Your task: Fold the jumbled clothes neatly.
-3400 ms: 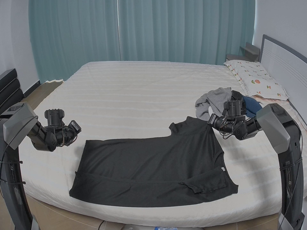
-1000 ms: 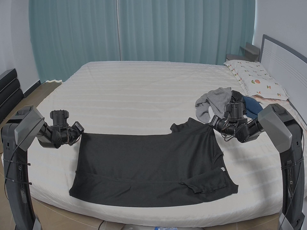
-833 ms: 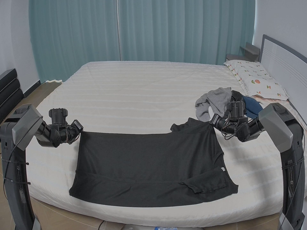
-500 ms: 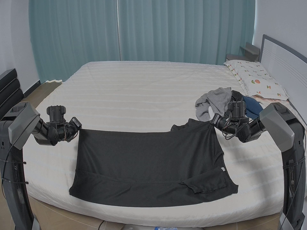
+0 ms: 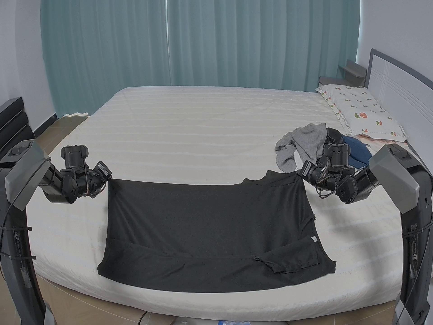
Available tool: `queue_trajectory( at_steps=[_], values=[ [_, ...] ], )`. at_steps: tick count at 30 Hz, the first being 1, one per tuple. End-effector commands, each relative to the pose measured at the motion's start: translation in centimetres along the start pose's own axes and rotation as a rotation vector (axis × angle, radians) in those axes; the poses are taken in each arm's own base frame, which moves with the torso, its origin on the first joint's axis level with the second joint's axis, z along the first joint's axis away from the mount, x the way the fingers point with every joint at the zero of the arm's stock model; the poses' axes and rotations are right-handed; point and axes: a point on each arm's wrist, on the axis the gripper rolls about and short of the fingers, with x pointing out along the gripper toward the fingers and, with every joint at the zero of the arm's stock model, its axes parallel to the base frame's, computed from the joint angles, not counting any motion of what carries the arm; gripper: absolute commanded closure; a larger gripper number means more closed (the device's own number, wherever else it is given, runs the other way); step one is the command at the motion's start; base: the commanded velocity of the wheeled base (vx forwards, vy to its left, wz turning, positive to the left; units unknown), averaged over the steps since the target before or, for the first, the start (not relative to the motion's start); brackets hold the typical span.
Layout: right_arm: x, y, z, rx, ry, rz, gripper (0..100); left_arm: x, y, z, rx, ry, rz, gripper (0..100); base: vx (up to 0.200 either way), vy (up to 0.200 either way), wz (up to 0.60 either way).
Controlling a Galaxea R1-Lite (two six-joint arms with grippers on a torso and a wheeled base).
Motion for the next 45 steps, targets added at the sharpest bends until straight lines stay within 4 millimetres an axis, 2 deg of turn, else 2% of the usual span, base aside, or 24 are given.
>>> queue_trajectory(
  at_steps=[1, 4, 9, 19, 27, 32, 37, 45],
  values=[
    [-0.5, -0.3, 0.5, 0.004, -0.005, -0.007, 100, -0.5, -0.1, 0.0, 0.002, 0.002, 0.000, 100, 0.000, 0.000, 0.00],
    [-1.4, -0.2, 1.1, 0.008, 0.010, 0.017, 100, -1.2, -0.3, 0.2, 0.005, 0.003, -0.008, 100, 0.000, 0.000, 0.00],
    [-2.9, -0.3, 0.7, 0.011, 0.079, 0.041, 100, -1.9, -0.5, 0.1, 0.009, 0.007, -0.007, 100, 0.000, 0.000, 0.00],
    [-3.8, -0.9, 0.7, 0.005, 0.105, 0.041, 100, -2.1, 0.6, -1.4, 0.094, 0.057, 0.030, 100, 0.000, 0.000, 0.00],
    [-4.3, -1.5, -0.6, -0.045, 0.156, 0.033, 100, -2.4, 1.2, -2.1, 0.126, 0.082, 0.049, 100, 0.000, 0.000, 0.00],
    [-4.7, -1.7, -0.9, -0.076, 0.163, 0.031, 100, -2.8, 1.0, -1.9, 0.132, 0.077, 0.045, 100, 0.000, 0.000, 0.00],
    [-4.4, -1.4, -0.6, -0.080, 0.134, 0.046, 100, -3.0, 0.7, -1.6, 0.131, 0.066, 0.038, 100, 0.000, 0.000, 0.00],
    [-3.0, -1.1, -0.4, -0.091, 0.092, 0.071, 100, -1.8, 0.5, -1.0, 0.077, 0.044, 0.024, 100, 0.000, 0.000, 0.00]
  ],
)
